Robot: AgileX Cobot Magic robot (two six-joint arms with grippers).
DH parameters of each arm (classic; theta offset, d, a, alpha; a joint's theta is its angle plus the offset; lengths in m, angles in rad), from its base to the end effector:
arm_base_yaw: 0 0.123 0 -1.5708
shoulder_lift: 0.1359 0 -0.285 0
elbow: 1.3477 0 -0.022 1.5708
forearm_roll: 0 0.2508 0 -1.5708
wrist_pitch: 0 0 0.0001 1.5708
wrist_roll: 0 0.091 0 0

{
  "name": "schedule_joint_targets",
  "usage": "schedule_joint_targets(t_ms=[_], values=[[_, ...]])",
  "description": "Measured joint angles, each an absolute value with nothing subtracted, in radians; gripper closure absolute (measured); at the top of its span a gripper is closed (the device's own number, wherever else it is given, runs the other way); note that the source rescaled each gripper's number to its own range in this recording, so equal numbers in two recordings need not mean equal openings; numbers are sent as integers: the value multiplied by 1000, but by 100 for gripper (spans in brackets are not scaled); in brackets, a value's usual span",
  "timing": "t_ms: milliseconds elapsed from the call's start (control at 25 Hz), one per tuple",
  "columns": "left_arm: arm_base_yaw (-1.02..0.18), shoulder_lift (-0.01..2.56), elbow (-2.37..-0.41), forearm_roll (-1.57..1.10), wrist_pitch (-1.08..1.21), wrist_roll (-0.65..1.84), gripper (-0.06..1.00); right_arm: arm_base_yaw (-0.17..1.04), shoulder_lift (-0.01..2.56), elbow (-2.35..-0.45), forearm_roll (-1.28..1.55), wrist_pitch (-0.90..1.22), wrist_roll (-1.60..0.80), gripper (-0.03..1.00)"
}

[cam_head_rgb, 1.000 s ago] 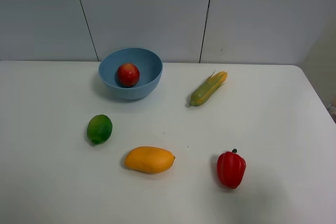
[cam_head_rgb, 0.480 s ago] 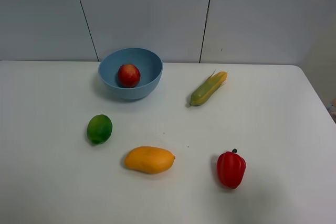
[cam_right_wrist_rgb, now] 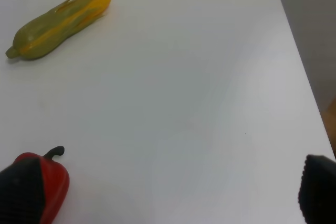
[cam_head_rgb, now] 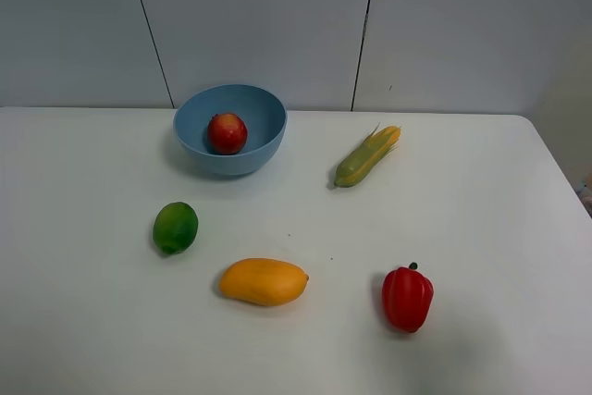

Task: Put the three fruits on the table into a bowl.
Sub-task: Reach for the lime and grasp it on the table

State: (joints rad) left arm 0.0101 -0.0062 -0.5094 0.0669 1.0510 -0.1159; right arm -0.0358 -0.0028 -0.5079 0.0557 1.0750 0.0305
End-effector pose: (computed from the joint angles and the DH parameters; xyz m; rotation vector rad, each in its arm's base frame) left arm -0.0067 0.0052 0.2808 -0.1303 2.0130 0.0125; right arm -0.0067 0.0047 0.2784 0.0644 2.0462 0.0634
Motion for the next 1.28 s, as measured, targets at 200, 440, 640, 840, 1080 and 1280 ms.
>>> schedule_joint_targets(t_ms=[200, 440, 640, 840, 1080, 1280], values=[[10, -6, -509, 67, 1051, -116, 8, -36, -3, -508, 56, 1075, 30, 8], [10, -6, -509, 67, 1051, -116, 8, -36, -3, -508, 56, 1075, 30, 8], [10, 6, -513, 67, 1049, -118, 8, -36, -3, -508, 56, 1075, 30, 8], [9, 217, -549, 12, 853, -119, 8, -36, -3, -508, 56, 1075, 30, 8], [9, 633, -570, -116, 576, -119, 11, -36, -3, -508, 56, 1074, 33, 8], [-63, 946, -571, -134, 404, -111, 12, -36, -3, -508, 56, 1074, 33, 8]])
